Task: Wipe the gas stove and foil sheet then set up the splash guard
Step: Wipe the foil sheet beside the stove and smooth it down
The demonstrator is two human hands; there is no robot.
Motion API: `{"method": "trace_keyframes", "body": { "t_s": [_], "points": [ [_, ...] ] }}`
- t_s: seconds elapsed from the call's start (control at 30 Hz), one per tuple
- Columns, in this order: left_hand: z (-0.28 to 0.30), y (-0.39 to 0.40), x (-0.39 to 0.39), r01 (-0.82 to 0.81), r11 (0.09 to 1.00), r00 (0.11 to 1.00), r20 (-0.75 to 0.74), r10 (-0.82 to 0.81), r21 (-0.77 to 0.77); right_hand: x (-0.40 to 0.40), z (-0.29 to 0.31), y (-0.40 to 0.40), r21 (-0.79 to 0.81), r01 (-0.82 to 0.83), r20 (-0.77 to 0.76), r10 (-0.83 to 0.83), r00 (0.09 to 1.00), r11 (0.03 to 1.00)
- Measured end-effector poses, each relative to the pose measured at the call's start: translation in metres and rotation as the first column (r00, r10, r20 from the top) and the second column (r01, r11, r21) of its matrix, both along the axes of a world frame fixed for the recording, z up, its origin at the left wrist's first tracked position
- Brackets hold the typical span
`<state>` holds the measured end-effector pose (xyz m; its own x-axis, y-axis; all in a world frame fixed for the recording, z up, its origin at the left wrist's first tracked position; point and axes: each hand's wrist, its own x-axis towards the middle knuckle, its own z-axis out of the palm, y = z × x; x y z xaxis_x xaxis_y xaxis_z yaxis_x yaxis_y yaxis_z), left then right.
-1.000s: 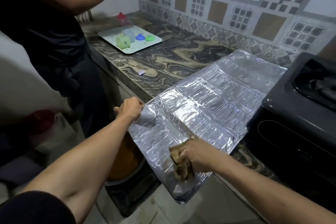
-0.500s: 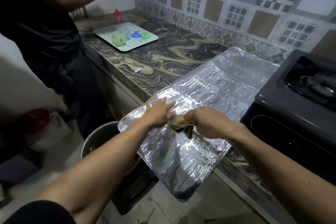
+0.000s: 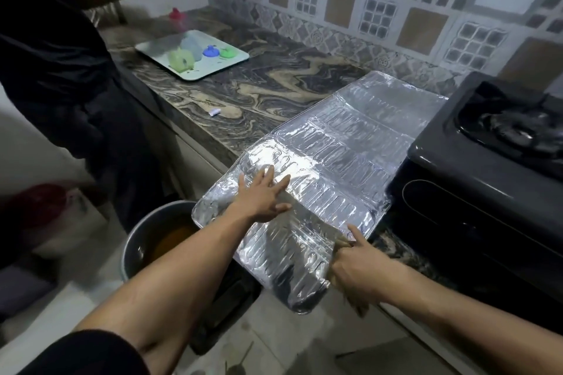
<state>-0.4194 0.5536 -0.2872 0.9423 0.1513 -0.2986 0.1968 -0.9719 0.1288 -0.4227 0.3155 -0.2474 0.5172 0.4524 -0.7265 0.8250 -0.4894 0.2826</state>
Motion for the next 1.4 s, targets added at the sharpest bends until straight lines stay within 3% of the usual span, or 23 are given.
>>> {"method": "trace_keyframes", "body": {
  "t_s": [0.03,0.07,0.2,0.33,0.37,0.47,0.63,0.73,0.8,0.9,1.0,1.07,1.13,1.2,1.27,1.4],
  "points": [
    [0.001,0.000,-0.001,-0.003,1.000,1.000,0.001,0.003,-0.002,-0.007,0.013,0.005,0.077,-0.191,-0.019,0.193,0.981,0.979],
    [0.002,-0.001,-0.001,-0.007,1.000,1.000,0.003,0.007,0.000,-0.005,0.031,0.007,0.148,-0.263,-0.057,0.274,0.960,0.953],
    [0.003,-0.003,-0.001,-0.007,1.000,1.000,0.006,0.007,0.017,0.023,0.065,0.026,0.374,-0.242,0.065,0.235,0.970,0.895],
    [0.004,-0.003,-0.001,-0.011,1.000,1.000,0.002,0.011,0.021,0.027,0.053,0.046,0.718,-0.175,0.121,0.127,0.984,0.673],
    [0.005,-0.003,-0.002,-0.010,1.000,1.000,-0.006,0.010,0.015,0.025,0.040,0.048,0.747,-0.163,0.123,0.107,0.987,0.644],
    [0.007,-0.002,-0.001,-0.009,1.000,1.000,-0.027,0.010,0.004,0.022,0.007,0.046,0.736,-0.016,0.036,-0.015,0.999,0.677],
    [0.007,-0.001,0.001,-0.006,1.000,0.999,-0.038,0.006,0.006,0.014,0.013,0.013,0.775,0.121,-0.009,-0.180,0.984,0.621],
    [0.006,0.000,0.004,-0.005,1.000,0.999,-0.040,0.005,0.019,0.013,0.020,-0.012,0.742,0.271,-0.052,-0.349,0.936,0.614],
    [0.008,0.000,0.008,-0.001,0.999,0.999,-0.038,0.003,0.038,0.020,0.022,-0.022,0.710,0.423,-0.169,-0.447,0.878,0.563],
    [0.015,-0.004,0.013,-0.025,0.999,0.998,-0.065,0.028,0.041,0.031,0.035,-0.031,0.725,0.585,-0.379,-0.499,0.779,0.364],
    [0.032,-0.020,0.018,-0.021,0.998,0.999,-0.050,0.018,-0.057,0.029,0.056,-0.038,0.665,0.746,-0.681,-0.424,0.597,-0.019],
    [0.057,-0.043,0.021,0.042,0.970,0.997,0.073,-0.025,-0.241,0.022,0.072,-0.051,0.579,0.775,-0.806,-0.321,0.497,-0.255],
    [0.090,-0.067,0.022,0.052,0.817,0.989,0.146,0.040,-0.574,0.017,0.087,-0.062,0.509,0.776,-0.861,-0.238,0.450,-0.372],
    [0.126,-0.096,0.019,-0.010,0.522,0.993,0.054,0.108,-0.853,0.012,0.107,-0.079,0.417,0.785,-0.904,-0.123,0.409,-0.459],
    [0.156,-0.125,0.015,-0.058,0.305,0.998,-0.047,0.043,-0.950,0.006,0.125,-0.100,0.315,0.770,-0.922,0.012,0.386,-0.555],
    [0.194,-0.181,0.008,-0.082,0.047,0.993,-0.086,-0.076,-0.996,-0.008,0.149,-0.143,0.196,0.684,-0.899,0.151,0.412,-0.702]
  ]
}}
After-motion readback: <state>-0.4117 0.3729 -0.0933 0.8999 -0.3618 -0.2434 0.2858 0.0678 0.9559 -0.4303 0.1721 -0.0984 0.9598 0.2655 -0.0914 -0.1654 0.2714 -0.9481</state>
